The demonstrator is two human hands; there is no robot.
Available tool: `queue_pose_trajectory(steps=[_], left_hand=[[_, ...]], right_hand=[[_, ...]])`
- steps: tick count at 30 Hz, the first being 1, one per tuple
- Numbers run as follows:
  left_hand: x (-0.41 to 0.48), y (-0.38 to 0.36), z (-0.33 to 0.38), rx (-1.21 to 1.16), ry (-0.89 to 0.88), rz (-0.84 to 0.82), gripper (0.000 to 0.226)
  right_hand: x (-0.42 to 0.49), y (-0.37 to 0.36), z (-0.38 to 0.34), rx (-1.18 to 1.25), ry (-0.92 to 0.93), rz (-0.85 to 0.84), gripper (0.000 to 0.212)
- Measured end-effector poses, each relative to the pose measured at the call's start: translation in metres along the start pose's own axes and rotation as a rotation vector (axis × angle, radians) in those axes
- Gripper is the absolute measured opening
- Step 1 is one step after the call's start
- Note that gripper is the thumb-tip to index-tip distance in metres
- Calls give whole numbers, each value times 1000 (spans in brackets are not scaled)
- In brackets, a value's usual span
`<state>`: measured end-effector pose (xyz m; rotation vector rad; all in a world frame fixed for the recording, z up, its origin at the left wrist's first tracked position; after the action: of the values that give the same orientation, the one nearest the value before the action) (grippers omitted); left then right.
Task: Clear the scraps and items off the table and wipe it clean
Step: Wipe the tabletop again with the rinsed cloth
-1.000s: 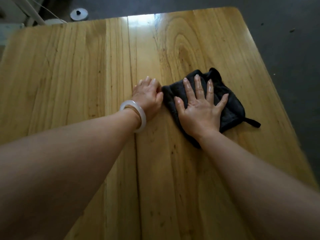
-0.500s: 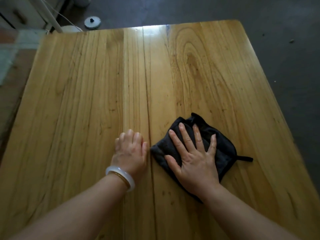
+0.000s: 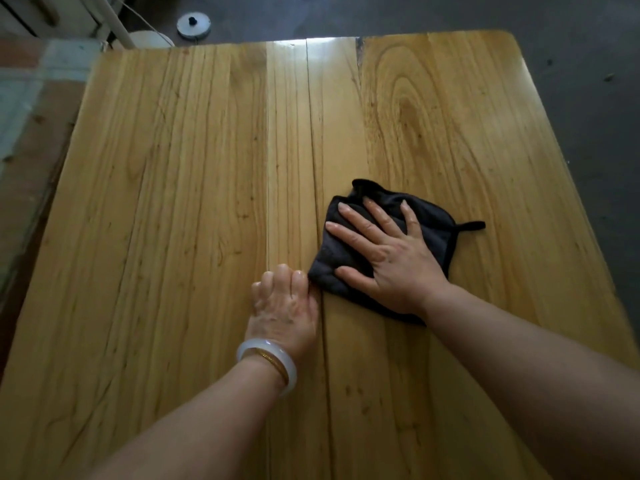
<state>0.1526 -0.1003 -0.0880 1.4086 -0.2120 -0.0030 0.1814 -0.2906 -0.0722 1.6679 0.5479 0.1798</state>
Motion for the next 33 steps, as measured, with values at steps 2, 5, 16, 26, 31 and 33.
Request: queue_pose_trajectory(steps=[2,5,16,26,31,33], left_hand=[[0,0,1,8,6,0,15],[0,1,2,36,9,-11,14],[0,4,3,52,12,-11,15],[0,17,7,-14,82,-285,29],[1,23,-2,-278,118,-294,20],[-1,28,-4,-418,191,-243,18]], right_hand=[[14,5,7,2,-12,13,68],[34,10,18,-5,-51,20,68],[69,13,29,40,-268,100,60],[-8,-4,-32,126,-151,156,58],[-44,-8,-51,369,-102,267,53],[-50,-4,-51,553,-124,333,45]])
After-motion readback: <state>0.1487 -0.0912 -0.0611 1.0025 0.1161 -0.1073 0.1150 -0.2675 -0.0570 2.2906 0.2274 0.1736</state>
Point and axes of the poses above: each hand's wrist, its own x-axis towards the middle knuckle, its own y-axis out of the back of the hand, z = x × y, the point moved 2 cm from there along x, towards the middle knuckle, and after that the axes turned 10 degrees about y, right-handed, at the moved point
